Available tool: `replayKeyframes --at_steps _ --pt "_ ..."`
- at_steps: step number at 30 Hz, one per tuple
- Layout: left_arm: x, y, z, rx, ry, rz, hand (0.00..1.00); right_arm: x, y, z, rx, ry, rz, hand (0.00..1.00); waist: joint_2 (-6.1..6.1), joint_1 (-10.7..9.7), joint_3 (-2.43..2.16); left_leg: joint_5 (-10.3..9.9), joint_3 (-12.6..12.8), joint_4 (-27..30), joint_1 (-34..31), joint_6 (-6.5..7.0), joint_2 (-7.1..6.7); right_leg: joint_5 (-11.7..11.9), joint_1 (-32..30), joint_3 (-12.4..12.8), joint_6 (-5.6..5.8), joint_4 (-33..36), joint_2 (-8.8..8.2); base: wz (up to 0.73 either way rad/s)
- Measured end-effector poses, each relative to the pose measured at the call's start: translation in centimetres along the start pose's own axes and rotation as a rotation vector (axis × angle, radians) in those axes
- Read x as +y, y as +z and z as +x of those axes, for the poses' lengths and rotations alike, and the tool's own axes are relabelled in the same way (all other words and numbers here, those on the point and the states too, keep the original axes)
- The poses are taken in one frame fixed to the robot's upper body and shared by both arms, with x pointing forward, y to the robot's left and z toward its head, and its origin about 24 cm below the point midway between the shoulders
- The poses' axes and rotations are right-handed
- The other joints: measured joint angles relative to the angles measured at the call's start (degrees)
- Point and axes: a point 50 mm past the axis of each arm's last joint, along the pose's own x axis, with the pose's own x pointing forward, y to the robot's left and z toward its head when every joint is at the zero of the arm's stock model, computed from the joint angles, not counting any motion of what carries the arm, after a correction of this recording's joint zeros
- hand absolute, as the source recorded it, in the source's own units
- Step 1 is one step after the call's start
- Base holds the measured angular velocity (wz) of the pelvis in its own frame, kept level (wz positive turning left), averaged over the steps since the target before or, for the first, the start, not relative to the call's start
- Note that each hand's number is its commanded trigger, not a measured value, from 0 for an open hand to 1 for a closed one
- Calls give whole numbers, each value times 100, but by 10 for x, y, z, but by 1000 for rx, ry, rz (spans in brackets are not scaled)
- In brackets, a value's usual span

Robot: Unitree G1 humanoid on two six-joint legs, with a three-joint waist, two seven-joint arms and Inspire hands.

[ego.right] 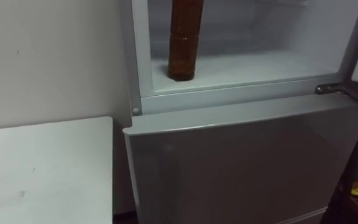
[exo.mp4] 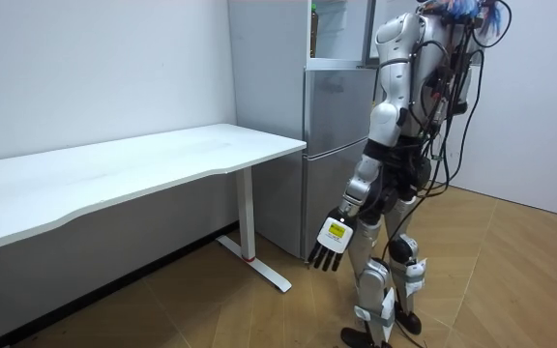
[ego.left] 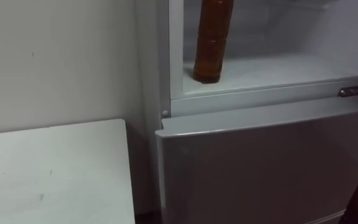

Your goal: Put the bottle in the upper fridge

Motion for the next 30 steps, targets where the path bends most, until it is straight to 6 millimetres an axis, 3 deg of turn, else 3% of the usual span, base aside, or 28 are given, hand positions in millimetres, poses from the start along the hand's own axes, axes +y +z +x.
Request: replayKeyframes --at_steps 13,16,22,24,30 --pt "0 -9 -1 22 -8 -43 0 17 9 -8 -160 37 -223 0 0 -6 -6 17 7 32 -72 10 -14 -5 -70 10 -5 6 -13 0" --pt "-1 -7 -1 16 -21 -42 0 16 9 -10 -174 31 -282 0 -31 -4 -6 17 20 32 -63 10 -17 -6 -75 19 -5 5 -18 -2" --pt "1 -9 -1 11 -26 -40 0 15 4 -13 -227 27 -496 0 -140 27 53 17 125 28 -5 11 -11 -17 -92 107 -9 0 -16 -9" --pt "2 -12 -1 19 -29 -41 0 15 0 -15 -259 42 -613 0 -166 32 49 17 162 19 16 10 -10 -21 -96 152 -5 8 -14 -9" --pt "5 -8 -1 9 -31 -33 0 15 -8 -23 -251 80 -714 0 -200 72 41 14 195 12 26 11 -6 -15 -104 191 -10 22 -5 -3"
